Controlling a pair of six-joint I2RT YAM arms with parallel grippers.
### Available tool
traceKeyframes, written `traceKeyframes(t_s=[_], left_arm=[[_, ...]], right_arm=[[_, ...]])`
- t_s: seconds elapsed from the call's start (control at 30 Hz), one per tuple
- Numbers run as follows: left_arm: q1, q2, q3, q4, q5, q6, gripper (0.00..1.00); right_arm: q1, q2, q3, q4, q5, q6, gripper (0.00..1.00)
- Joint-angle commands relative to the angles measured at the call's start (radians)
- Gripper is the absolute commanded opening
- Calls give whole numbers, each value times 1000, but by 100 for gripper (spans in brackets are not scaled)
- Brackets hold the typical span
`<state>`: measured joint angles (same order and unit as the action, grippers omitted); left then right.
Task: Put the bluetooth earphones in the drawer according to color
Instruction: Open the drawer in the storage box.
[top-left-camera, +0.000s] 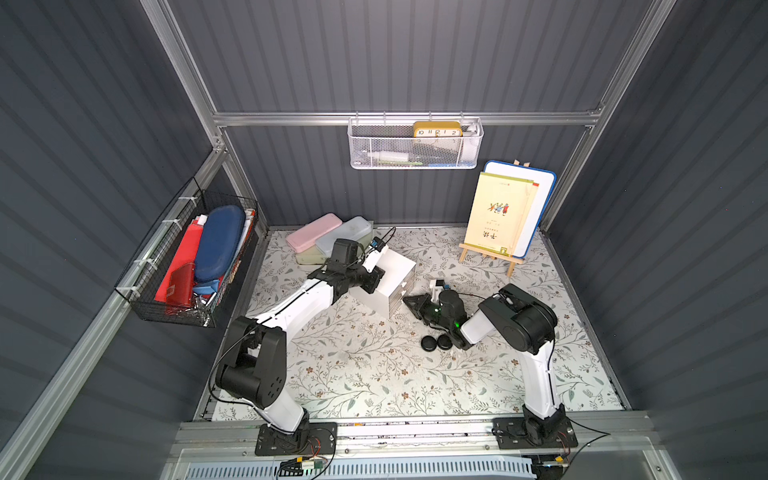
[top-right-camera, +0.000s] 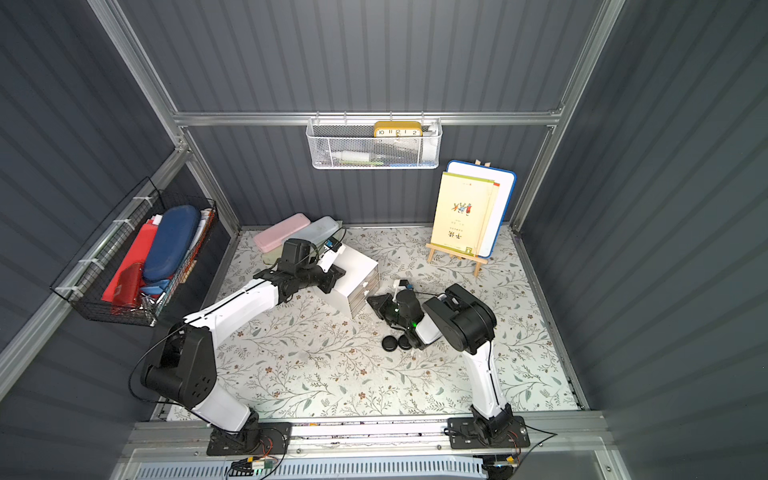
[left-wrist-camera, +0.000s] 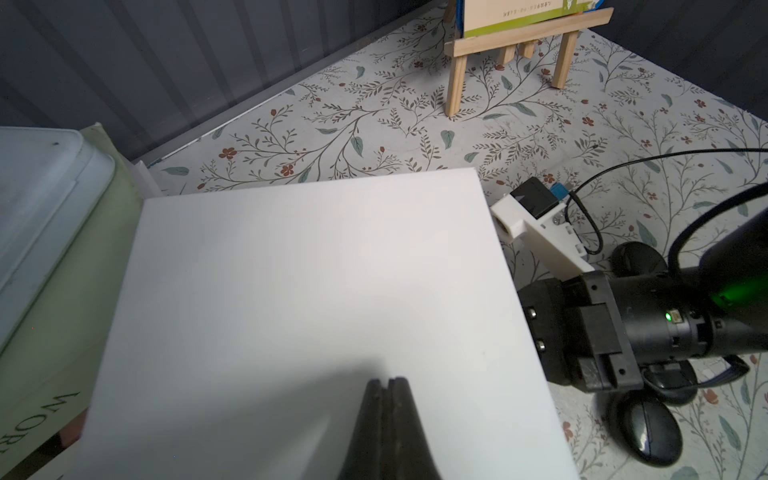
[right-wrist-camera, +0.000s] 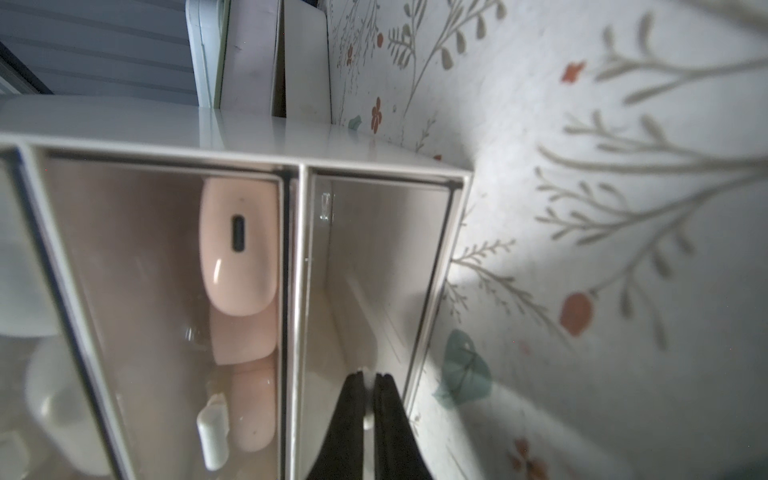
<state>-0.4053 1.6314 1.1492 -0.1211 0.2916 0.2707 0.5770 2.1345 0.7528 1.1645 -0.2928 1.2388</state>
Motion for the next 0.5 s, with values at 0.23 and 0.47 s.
traceKeyframes(t_s=[0.23,0.47], left_arm=[[0,-10,-7,-20,5,17,0],[0,-13,-9,-19,6,18,0]], right_arm=[[-11,0,-73,-7,-5,-12,0],[-23,-28,-133,-4,-16,-18,0]])
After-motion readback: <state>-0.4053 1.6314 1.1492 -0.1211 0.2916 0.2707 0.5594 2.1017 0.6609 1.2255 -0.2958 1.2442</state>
